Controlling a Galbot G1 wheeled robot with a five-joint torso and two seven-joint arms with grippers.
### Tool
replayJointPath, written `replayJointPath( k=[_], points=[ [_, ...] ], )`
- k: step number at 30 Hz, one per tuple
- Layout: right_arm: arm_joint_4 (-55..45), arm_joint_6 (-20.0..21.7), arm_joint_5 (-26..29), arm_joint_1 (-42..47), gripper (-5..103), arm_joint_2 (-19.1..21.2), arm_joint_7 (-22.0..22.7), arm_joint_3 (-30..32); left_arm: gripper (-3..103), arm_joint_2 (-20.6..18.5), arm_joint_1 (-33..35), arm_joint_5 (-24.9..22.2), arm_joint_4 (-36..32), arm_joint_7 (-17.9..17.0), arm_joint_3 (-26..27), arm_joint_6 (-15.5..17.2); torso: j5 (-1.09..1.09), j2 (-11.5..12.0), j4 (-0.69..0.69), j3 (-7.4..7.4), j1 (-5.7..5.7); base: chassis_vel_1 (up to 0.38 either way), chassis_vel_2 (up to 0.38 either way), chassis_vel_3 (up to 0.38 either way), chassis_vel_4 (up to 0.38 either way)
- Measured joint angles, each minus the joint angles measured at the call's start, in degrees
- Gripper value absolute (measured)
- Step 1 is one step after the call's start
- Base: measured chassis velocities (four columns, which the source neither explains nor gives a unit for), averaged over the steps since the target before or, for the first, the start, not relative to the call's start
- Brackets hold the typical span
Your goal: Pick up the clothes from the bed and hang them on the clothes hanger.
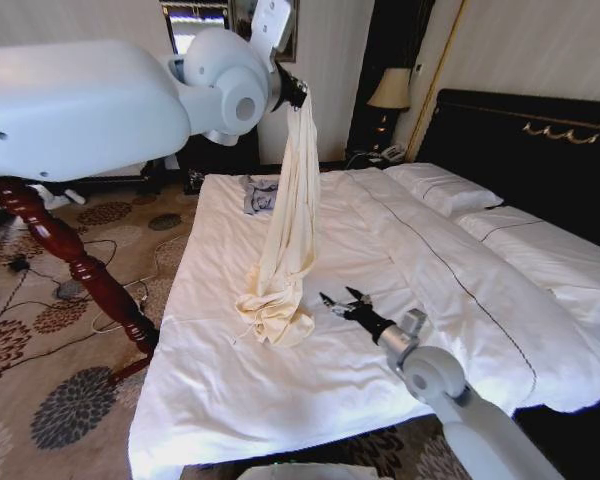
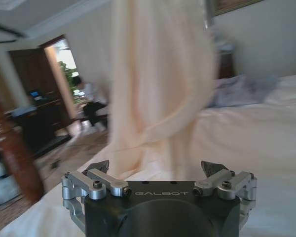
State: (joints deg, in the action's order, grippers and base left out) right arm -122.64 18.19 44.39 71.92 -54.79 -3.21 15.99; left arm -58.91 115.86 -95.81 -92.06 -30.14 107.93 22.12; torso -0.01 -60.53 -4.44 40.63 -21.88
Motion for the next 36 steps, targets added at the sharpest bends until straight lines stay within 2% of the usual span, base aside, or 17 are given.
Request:
replayJointPath(
  k=[4,7,17,24,36],
  points=[
    [0.38,-1.26,-3.63,-0.81,100,-0.49,-3.53,-4.91,1,-0.99,0.37,-0.01,0.75,-0.04,0.00,0.05,0.00,0.00,-0.04,0.00,0.00,0.000,0.000,0.000,0.000],
    [2.50,-1.97,-4.99,-2.80,100,-1.50,-4.12,-7.27,1,-1.34,0.32,-0.15,0.82,-0.04,-0.28,0.08,0.02,0.00,-0.02,0.00,0.01,0.000,0.000,0.000,0.000],
    [9.14,-1.99,-3.13,-10.78,100,-6.65,-3.44,-13.56,1,-0.91,-1.08,-0.94,0.53,0.13,-1.92,0.16,0.00,-0.01,-0.01,0.00,0.00,0.000,0.000,0.000,0.000],
    [14.49,-2.62,-4.12,-13.56,100,-10.19,-2.85,-15.31,1,1.14,-3.58,-1.98,-0.81,0.91,-4.15,0.14,0.00,-0.01,0.00,0.00,0.00,0.000,0.000,0.000,0.000],
    [17.86,-2.83,-3.01,-15.69,100,-11.05,-1.59,-15.49,1,3.34,-5.76,-3.18,-2.89,1.10,-5.63,-0.03,0.00,-0.01,-0.02,0.00,0.00,0.000,0.000,0.000,0.000]
  ],
)
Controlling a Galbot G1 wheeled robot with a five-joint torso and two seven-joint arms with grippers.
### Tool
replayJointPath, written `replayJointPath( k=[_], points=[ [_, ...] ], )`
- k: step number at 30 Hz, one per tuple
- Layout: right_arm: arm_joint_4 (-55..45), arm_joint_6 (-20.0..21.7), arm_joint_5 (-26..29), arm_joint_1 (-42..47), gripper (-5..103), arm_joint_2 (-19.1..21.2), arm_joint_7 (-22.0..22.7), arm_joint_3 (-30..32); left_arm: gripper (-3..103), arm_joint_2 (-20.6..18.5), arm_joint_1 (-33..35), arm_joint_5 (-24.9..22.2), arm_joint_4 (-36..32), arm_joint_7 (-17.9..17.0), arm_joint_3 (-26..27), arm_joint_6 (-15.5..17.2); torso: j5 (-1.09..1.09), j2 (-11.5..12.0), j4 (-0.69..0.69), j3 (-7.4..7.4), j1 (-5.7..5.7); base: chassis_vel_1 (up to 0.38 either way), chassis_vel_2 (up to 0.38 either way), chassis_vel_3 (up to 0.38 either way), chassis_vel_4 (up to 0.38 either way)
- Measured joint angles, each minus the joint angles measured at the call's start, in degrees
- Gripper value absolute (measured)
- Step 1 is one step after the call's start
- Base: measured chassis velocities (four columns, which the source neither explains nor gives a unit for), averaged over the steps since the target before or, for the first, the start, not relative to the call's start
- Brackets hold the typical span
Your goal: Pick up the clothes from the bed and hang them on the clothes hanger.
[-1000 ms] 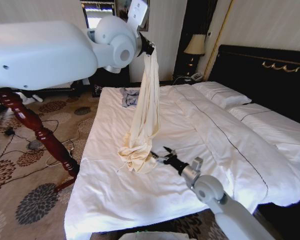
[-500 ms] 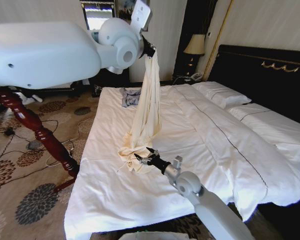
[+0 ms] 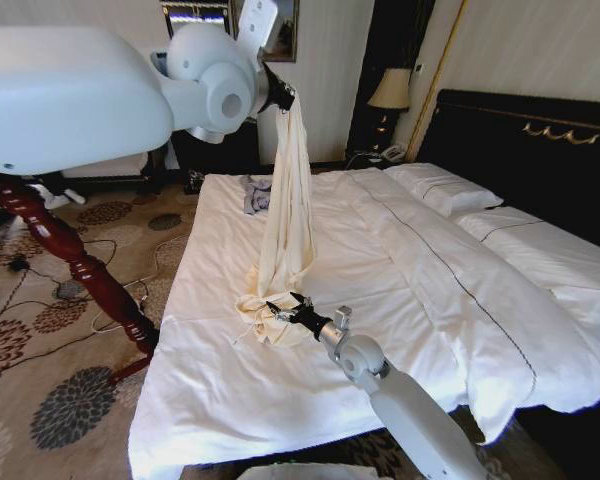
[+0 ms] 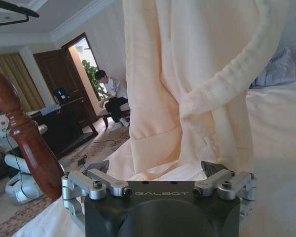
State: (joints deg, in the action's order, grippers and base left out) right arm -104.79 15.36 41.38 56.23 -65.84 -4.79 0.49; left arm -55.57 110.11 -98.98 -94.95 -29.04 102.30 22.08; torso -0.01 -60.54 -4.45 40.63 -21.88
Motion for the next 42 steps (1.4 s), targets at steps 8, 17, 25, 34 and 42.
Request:
replayJointPath(
  k=[8,17,25,34,42],
  points=[
    [1.86,0.41,0.15,-1.38,100,-0.95,2.12,-0.58,1,1.08,-2.26,-1.20,-1.27,0.30,-1.44,-0.16,0.01,0.00,0.00,0.00,0.00,0.000,0.000,0.000,0.000],
    [2.62,1.03,2.84,-2.59,103,-1.08,3.35,-0.48,1,3.03,-4.23,-2.02,-4.42,0.22,-2.61,-0.26,0.01,0.00,0.00,-0.01,0.00,0.000,0.000,0.000,0.000],
    [3.32,1.92,2.37,-4.49,96,-2.94,4.13,-2.21,1,4.43,-5.13,-1.59,-5.46,0.21,-3.60,-0.30,-0.01,0.00,0.01,-0.01,0.00,0.000,0.000,0.000,0.000],
    [4.81,2.46,-0.45,-5.72,96,-3.43,5.34,-2.26,1,5.57,-11.10,-2.97,-6.79,1.58,-6.69,-1.25,0.01,0.00,0.01,-0.01,0.01,0.000,0.000,0.000,0.000],
    [4.63,2.57,1.86,-7.23,86,-3.80,6.05,-2.58,1,6.81,-11.47,-3.16,-8.78,1.37,-7.16,-1.28,0.00,0.00,0.00,0.00,0.00,0.000,0.000,0.000,0.000]
  ],
)
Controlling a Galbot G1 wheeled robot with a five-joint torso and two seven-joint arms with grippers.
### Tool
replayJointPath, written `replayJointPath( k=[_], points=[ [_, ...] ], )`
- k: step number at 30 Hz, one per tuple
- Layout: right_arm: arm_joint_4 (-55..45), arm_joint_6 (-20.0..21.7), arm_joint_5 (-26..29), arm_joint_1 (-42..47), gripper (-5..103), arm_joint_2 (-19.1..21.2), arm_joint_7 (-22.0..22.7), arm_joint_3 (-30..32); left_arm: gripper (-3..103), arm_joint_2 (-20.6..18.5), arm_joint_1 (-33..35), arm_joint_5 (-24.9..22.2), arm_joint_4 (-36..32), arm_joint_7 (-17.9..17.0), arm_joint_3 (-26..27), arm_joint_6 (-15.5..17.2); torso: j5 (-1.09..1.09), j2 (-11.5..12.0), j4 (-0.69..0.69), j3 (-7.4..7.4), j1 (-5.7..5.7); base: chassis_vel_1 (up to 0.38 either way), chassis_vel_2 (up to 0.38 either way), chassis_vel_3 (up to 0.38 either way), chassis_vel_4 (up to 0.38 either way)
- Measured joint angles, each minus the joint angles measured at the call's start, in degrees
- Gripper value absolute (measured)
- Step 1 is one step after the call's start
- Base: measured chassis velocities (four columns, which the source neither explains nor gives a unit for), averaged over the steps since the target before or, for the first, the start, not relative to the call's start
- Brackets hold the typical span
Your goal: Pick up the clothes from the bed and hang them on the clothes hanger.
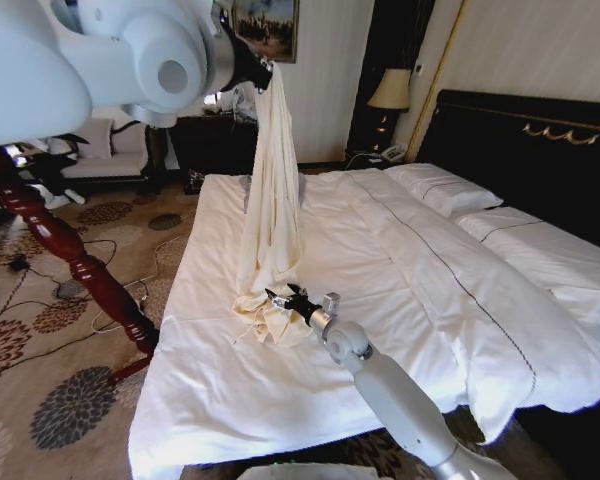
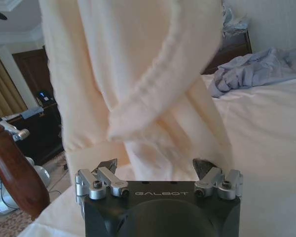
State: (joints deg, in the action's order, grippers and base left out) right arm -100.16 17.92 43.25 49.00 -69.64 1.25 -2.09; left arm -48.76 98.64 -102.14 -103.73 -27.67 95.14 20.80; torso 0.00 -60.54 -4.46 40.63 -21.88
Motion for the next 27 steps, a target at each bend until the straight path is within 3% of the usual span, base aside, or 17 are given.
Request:
replayJointPath(
  k=[3,6,10,12,15,21,23,25,27],
  points=[
    [0.17,0.06,0.22,-0.30,85,-0.29,0.06,-0.27,1,0.17,-0.10,0.02,-0.18,-0.03,-0.08,0.00,0.00,0.00,0.01,0.00,0.00,0.000,0.000,0.000,0.000],
    [0.24,0.07,0.47,-0.54,73,-0.58,0.09,-0.68,1,0.19,-0.29,0.02,-0.10,-0.03,-0.23,0.00,0.00,0.00,0.00,0.00,0.00,0.000,0.000,0.000,0.000],
    [0.35,0.07,0.65,-0.84,68,-0.93,0.18,-0.93,1,0.28,0.09,0.26,0.04,-0.03,-0.31,-0.05,0.01,0.00,0.00,0.00,0.00,0.000,0.000,0.000,0.000],
    [0.50,0.07,0.67,-0.99,51,-1.03,0.24,-1.02,1,0.54,0.62,0.62,0.04,-0.03,-0.31,-0.05,0.00,0.00,0.01,0.00,0.00,0.000,0.000,0.000,0.000],
    [0.62,0.06,0.67,-1.16,45,-1.05,0.27,-1.02,1,0.80,0.99,0.91,-0.02,-0.03,-0.31,-0.05,0.00,0.00,0.01,0.00,0.00,0.000,0.000,0.000,0.000],
    [0.65,-0.19,0.90,-1.34,18,-0.67,0.27,-1.03,1,1.28,1.41,1.41,-0.02,-0.03,-0.40,-0.11,0.00,0.00,0.01,0.01,0.00,0.000,0.000,0.000,0.000],
    [0.63,-0.27,1.02,-1.31,18,-0.65,0.26,-1.02,1,1.28,1.46,1.42,0.00,-0.03,-0.40,-0.13,0.00,0.00,0.01,0.01,0.00,0.000,0.000,0.000,0.000],
    [0.26,-0.35,1.24,-1.01,7,-0.67,0.26,-0.99,1,1.30,1.58,1.45,0.06,-0.03,-0.37,-0.15,0.00,0.00,0.01,0.01,0.00,0.000,0.000,0.000,0.000],
    [-0.13,-0.37,1.30,-0.80,3,-0.63,0.26,-0.94,1,1.34,1.67,1.48,0.09,-0.07,-0.32,-0.16,0.01,0.00,0.00,0.01,0.00,0.000,0.000,0.000,0.000]
  ],
)
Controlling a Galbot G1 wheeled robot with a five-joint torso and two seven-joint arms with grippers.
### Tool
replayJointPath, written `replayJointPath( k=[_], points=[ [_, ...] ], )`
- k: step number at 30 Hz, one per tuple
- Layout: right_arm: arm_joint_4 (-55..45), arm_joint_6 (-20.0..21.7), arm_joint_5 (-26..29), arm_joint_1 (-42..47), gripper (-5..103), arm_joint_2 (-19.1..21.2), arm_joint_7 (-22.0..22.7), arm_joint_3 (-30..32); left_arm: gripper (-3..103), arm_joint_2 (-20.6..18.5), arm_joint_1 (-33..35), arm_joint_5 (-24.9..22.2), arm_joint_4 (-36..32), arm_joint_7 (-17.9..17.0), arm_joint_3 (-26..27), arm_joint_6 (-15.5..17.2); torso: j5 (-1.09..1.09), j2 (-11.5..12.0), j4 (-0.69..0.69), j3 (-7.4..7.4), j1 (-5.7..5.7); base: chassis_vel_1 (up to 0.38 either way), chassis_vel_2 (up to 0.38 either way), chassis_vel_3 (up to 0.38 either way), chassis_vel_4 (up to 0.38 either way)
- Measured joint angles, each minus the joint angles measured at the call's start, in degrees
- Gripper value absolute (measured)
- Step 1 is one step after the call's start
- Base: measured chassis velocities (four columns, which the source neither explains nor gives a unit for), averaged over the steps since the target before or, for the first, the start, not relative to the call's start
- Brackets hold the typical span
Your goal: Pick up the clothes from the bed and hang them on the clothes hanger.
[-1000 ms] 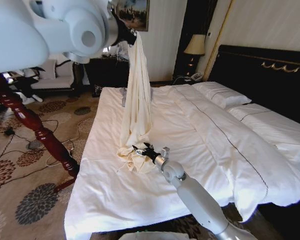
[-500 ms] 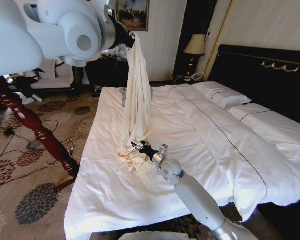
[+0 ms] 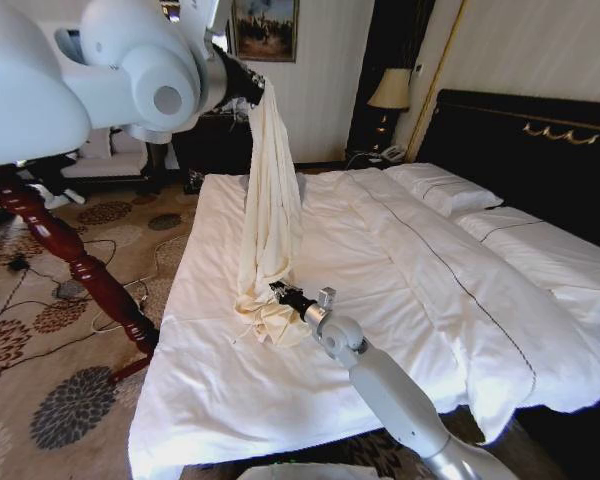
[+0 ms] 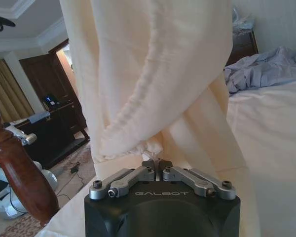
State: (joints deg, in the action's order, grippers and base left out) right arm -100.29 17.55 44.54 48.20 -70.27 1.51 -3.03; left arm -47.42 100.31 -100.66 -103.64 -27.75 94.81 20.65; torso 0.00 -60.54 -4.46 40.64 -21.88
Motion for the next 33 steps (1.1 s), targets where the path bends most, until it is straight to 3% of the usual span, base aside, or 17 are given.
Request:
replayJointPath(
  k=[8,13,18,19,23,26,28,29,33],
  points=[
    [-4.46,-0.09,1.66,2.37,2,2.77,0.58,1.57,1,2.63,0.35,1.23,-0.55,-0.45,-0.67,-0.01,0.01,0.00,0.00,-0.01,0.00,0.000,0.000,0.000,0.000],
    [-9.27,-0.11,3.20,5.32,2,8.77,0.97,5.05,1,6.45,0.06,2.95,-1.82,-0.81,-1.86,-0.01,0.00,0.00,0.01,-0.01,0.00,0.000,0.000,0.000,0.000],
    [-18.99,0.17,5.68,11.47,2,16.57,1.04,14.38,1,13.75,-0.29,6.12,-4.34,-1.17,-3.32,-0.02,-0.01,0.00,-0.01,-0.02,0.01,0.000,0.000,0.000,0.000],
    [-18.99,0.17,5.68,11.47,2,16.57,1.04,14.38,1,13.75,-0.29,6.12,-4.34,-1.17,-3.32,-0.02,-0.01,0.00,-0.01,-0.02,0.01,0.000,0.000,0.000,0.000],
    [-25.46,0.97,11.03,14.08,2,21.32,2.86,23.37,1,20.33,-2.60,8.10,-7.24,-1.30,-5.95,-0.48,-0.01,0.00,0.01,-0.02,0.00,0.000,0.000,0.000,0.000],
    [-26.98,1.23,13.47,13.98,2,23.14,4.07,25.91,1,22.27,-3.88,8.42,-8.48,-1.30,-6.77,-0.62,0.00,0.00,0.01,-0.01,0.01,0.000,0.000,0.000,0.000],
    [-29.00,1.95,19.22,12.12,2,27.51,6.18,30.76,1,26.31,-6.00,8.72,-11.46,-1.33,-7.28,-0.66,0.01,0.00,0.02,-0.02,0.01,0.000,0.000,0.000,0.000],
    [-29.00,1.95,19.22,12.12,2,27.51,6.18,30.76,1,26.31,-6.00,8.72,-11.46,-1.33,-7.28,-0.66,0.01,0.00,0.02,-0.02,0.01,0.000,0.000,0.000,0.000],
    [-29.67,2.86,28.82,7.92,2,34.87,9.25,36.43,1,31.36,-7.40,10.42,-14.35,-1.80,-8.05,-0.67,0.00,0.00,0.01,-0.01,0.00,0.000,0.000,0.000,0.000]
  ],
)
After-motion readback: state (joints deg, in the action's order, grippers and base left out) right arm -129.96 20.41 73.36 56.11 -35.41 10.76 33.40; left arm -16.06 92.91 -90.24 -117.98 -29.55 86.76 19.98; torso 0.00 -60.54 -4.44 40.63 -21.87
